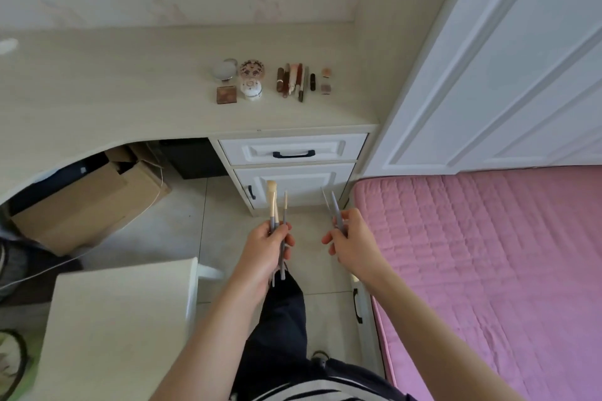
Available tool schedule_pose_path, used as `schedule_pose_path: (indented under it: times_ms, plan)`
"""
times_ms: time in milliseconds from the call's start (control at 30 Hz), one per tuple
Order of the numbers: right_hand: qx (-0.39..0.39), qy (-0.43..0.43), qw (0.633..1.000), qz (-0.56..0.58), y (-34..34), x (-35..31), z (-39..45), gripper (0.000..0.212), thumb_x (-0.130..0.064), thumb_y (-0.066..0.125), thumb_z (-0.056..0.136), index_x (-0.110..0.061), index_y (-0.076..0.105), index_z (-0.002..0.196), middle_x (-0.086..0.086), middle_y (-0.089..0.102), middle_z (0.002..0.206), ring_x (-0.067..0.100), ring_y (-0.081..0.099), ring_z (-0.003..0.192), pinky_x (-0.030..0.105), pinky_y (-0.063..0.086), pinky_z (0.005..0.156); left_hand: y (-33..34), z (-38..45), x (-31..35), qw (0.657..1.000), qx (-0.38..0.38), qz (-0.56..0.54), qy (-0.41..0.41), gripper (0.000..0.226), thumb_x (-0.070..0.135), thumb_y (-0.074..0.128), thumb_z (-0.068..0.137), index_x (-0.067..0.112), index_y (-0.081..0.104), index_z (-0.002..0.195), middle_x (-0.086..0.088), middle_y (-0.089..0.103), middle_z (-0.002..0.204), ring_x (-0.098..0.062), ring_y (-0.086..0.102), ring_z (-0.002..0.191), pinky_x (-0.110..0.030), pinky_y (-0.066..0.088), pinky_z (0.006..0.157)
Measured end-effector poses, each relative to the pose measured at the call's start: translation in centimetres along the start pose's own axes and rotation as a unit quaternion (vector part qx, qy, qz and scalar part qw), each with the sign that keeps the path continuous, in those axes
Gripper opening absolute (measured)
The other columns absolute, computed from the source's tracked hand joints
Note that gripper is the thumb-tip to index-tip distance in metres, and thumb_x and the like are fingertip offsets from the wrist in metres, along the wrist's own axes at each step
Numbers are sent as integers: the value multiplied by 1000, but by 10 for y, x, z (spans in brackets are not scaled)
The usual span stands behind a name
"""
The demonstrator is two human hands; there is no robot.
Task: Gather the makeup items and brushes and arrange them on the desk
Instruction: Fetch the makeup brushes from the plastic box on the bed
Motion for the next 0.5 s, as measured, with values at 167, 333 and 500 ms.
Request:
schedule_pose_path:
  times_ms: [167, 333, 500]
  plan:
    - [26, 6, 1000, 12, 4, -45, 55, 17, -5, 38, 95, -15, 41, 109, 2, 66, 84, 15, 55, 65, 19, 41, 47, -9, 58, 56, 1000, -22, 14, 7, 15, 16, 48, 99, 8, 60, 100, -3, 58, 71, -14, 50, 56, -19, 38, 46]
    - [45, 26, 997, 50, 7, -89, 108, 18, -3, 40, 94, -14, 43, 109, 0, 66, 79, 13, 56, 60, 19, 42, 47, -11, 118, 108, 998, -55, 41, 13, 13, 16, 49, 98, 8, 60, 98, -2, 61, 70, -15, 53, 54, -17, 38, 41]
    - [72, 49, 993, 81, -4, -111, 149, 19, -2, 40, 94, -14, 45, 108, 2, 66, 81, 13, 56, 60, 22, 44, 49, 2, 164, 134, 995, -78, 57, 1, 14, 18, 50, 98, 9, 61, 100, -1, 63, 70, -15, 55, 57, -19, 37, 45]
Point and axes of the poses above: each hand's wrist, its own z-axis towards the middle knuckle, its own y-axis out of the palm, x = y × z, the point moved 10 cm from there along z, towards the middle knuckle
